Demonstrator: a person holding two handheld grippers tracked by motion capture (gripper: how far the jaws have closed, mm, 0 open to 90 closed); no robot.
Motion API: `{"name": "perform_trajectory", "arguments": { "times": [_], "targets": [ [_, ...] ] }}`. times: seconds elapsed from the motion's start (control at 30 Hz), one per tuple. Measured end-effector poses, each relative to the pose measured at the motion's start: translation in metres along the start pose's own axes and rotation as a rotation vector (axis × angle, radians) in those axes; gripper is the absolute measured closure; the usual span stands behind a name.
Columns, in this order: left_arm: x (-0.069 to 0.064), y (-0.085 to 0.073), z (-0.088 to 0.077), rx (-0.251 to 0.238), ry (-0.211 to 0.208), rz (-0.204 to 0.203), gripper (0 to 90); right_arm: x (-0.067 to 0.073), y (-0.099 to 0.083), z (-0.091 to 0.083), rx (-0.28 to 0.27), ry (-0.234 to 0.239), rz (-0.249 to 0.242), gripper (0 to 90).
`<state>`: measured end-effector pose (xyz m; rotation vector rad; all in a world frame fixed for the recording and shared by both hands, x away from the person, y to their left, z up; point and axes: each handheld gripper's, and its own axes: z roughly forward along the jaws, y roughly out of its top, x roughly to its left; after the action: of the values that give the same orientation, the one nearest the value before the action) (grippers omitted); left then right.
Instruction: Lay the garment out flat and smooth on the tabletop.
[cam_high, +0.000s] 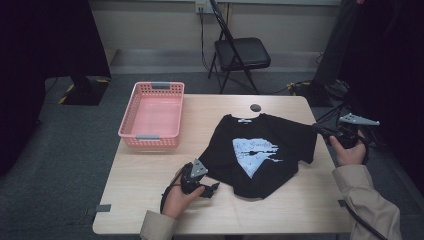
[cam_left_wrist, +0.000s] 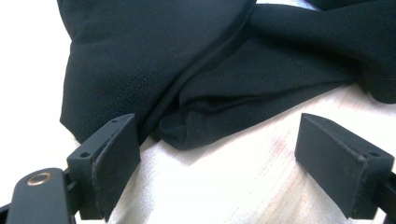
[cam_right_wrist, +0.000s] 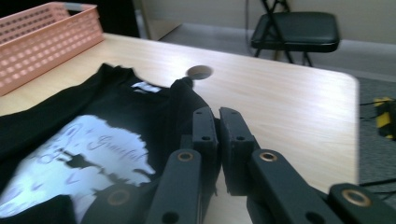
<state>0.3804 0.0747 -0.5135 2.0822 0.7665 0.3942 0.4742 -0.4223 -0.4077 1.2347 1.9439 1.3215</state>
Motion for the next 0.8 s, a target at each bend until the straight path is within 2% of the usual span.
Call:
{"name": "perform_trajectory", "arguments": {
  "times": [0.03,0.13,0.27,0.3,0.4,0.53,0.57,0.63,0.7,0.8],
  "targets": [
    [0.000,0.000,0.000,0.000,0.000,0.000,13.4,-0.002,0.000,-0.002,-0.013,-0.023,0.005,73.5],
    [0.000,0.000,0.000,0.000,0.000,0.000,13.4,0.000,0.000,-0.005,-0.019,-0.048,0.003,57.8],
    [0.000,0.000,0.000,0.000,0.000,0.000,13.4,0.017,-0.001,-0.005,-0.012,-0.013,-0.025,37.7],
    [0.000,0.000,0.000,0.000,0.000,0.000,13.4,0.022,-0.001,-0.004,0.000,0.010,-0.031,33.9],
    [0.000,0.000,0.000,0.000,0.000,0.000,13.4,0.039,-0.007,0.000,0.027,0.045,-0.066,26.0],
    [0.000,0.000,0.000,0.000,0.000,0.000,13.4,0.060,-0.018,0.005,0.052,0.106,-0.077,21.2],
    [0.000,0.000,0.000,0.000,0.000,0.000,13.4,0.069,-0.024,0.007,0.072,0.131,-0.081,19.1],
    [0.000,0.000,0.000,0.000,0.000,0.000,13.4,0.073,-0.026,0.008,0.076,0.135,-0.087,18.2],
    [0.000,0.000,0.000,0.000,0.000,0.000,13.4,0.086,-0.037,0.012,0.097,0.162,-0.102,16.4],
    [0.000,0.000,0.000,0.000,0.000,0.000,13.4,0.092,-0.044,0.014,0.124,0.158,-0.129,16.2]
  ]
}}
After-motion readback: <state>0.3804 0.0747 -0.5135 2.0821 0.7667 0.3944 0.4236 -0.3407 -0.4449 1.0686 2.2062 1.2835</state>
